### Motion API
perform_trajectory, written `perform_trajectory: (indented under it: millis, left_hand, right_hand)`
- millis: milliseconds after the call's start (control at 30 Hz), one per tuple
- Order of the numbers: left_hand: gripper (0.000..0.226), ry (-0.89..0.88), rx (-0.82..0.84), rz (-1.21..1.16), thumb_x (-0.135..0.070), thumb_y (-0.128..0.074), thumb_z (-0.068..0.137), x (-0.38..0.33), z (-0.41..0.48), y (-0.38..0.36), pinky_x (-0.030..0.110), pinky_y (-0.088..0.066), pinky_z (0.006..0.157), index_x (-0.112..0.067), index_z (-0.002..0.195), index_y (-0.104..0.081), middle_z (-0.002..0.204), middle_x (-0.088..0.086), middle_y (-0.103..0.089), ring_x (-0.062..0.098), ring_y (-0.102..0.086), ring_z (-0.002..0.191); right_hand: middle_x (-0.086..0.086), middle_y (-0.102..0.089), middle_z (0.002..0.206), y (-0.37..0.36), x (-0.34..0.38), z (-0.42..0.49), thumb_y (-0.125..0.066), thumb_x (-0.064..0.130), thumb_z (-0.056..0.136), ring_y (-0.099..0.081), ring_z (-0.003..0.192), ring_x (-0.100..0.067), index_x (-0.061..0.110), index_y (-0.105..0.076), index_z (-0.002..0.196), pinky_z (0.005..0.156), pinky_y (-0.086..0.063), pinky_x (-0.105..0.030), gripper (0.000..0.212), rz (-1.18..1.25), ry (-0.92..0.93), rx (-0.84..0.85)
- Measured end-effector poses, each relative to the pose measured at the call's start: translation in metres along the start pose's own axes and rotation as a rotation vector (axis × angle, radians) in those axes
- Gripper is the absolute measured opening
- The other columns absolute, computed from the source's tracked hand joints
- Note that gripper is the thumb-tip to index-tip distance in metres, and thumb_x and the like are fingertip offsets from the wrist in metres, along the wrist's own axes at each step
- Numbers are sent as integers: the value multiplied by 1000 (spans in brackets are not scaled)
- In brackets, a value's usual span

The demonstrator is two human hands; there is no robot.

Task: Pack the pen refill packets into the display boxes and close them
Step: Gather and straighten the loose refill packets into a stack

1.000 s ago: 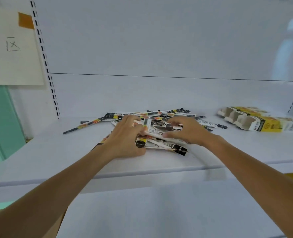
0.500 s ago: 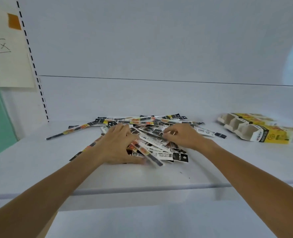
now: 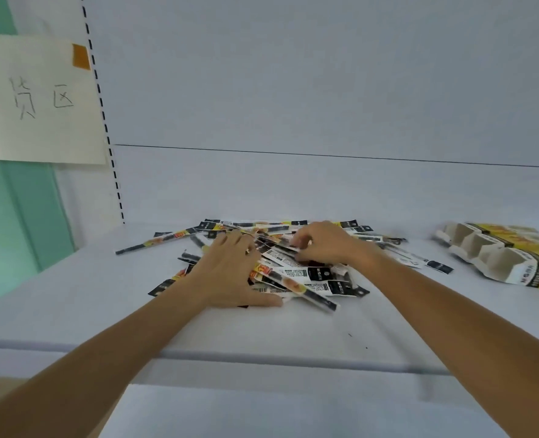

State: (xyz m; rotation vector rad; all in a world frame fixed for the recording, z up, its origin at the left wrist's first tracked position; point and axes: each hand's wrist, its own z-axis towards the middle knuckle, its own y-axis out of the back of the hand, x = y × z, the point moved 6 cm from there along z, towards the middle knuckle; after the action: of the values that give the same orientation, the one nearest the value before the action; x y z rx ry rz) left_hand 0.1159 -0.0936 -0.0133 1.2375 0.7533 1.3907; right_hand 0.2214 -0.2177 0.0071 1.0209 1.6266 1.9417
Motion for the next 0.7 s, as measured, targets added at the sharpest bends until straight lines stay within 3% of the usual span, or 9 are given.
perform_trajectory:
  millis: [67, 133, 233, 300, 333, 433, 500, 567, 700]
  left_hand:
    - [128, 19, -68, -46, -95, 8, 46, 1, 0, 0, 37, -17, 112, -16, 130, -46, 146, 3, -29, 21, -21, 135]
    - [120, 11, -79, -143, -95, -7, 52, 0, 1, -1, 36, -11, 115, -16, 139, -35, 150, 2, -20, 20, -14, 140]
    - [113, -28, -26, -259, -92, -15, 56, 0, -2, -3, 33, -10, 115, -23, 145, -21, 152, -4, -19, 14, -15, 140]
    - [115, -23, 0, -301, -94, -3, 54, 5, -4, -6, 35, -16, 114, -27, 146, -19, 150, -4, -26, 14, -23, 137]
    - [114, -26, 19, -281, -93, 3, 55, 6, -5, -8, 36, -17, 114, -28, 147, -16, 151, -3, -27, 15, -23, 138]
    - [106, -56, 32, -179, -85, 3, 63, 1, -2, -15, 42, -9, 118, -23, 150, -3, 157, 1, -7, 18, -3, 145]
    - [102, -61, 42, -166, -82, -3, 68, -3, 0, -15, 42, -5, 119, -20, 150, 0, 158, 0, 2, 16, 5, 145]
    - [94, -46, 86, -179, -77, -14, 77, -3, 2, -16, 39, -7, 118, -18, 150, -6, 158, -1, -4, 15, -3, 145]
    - [80, -2, 51, -178, -76, -30, 80, -5, 8, -9, 38, -28, 105, -25, 141, -33, 142, -2, -36, 20, -33, 128]
  right_hand:
    - [9, -64, 88, 2, 11, -6, -66, 40, 82, -59, 82, -9, 24, -66, 97, 70, -42, -22, 22, 221, 16, 101]
    - [10, -62, 80, 11, 15, -8, -64, 47, 82, -58, 76, -7, 25, -66, 83, 65, -40, -18, 22, 254, 35, 4]
    - [-5, -57, 122, 18, -15, -2, -55, 61, 81, -50, 115, -23, 20, -61, 117, 94, -42, -36, 55, -52, -97, -258]
    - [-14, -46, 136, 5, -43, -3, -38, 66, 86, -41, 125, -32, 18, -48, 132, 103, -37, -46, 67, -134, -308, -144]
    - [-15, -49, 134, -3, -51, -5, -28, 66, 89, -44, 123, -33, 16, -50, 129, 102, -37, -47, 67, -167, -367, -65]
    - [-17, -63, 108, -10, -41, -2, -17, 57, 95, -55, 107, -32, 6, -63, 96, 97, -40, -42, 69, -205, -329, -86]
    - [-15, -61, 85, -11, -24, 3, -22, 59, 94, -59, 87, -27, 5, -58, 71, 79, -43, -34, 68, -166, -260, -106]
    - [-5, -48, 59, -10, -7, 5, -25, 67, 89, -50, 58, -19, 9, -45, 56, 61, -39, -29, 70, -116, -186, -93]
    - [2, -36, 56, -2, 13, 1, -35, 66, 88, -37, 53, -15, 15, -36, 56, 56, -32, -27, 60, 26, -96, -34]
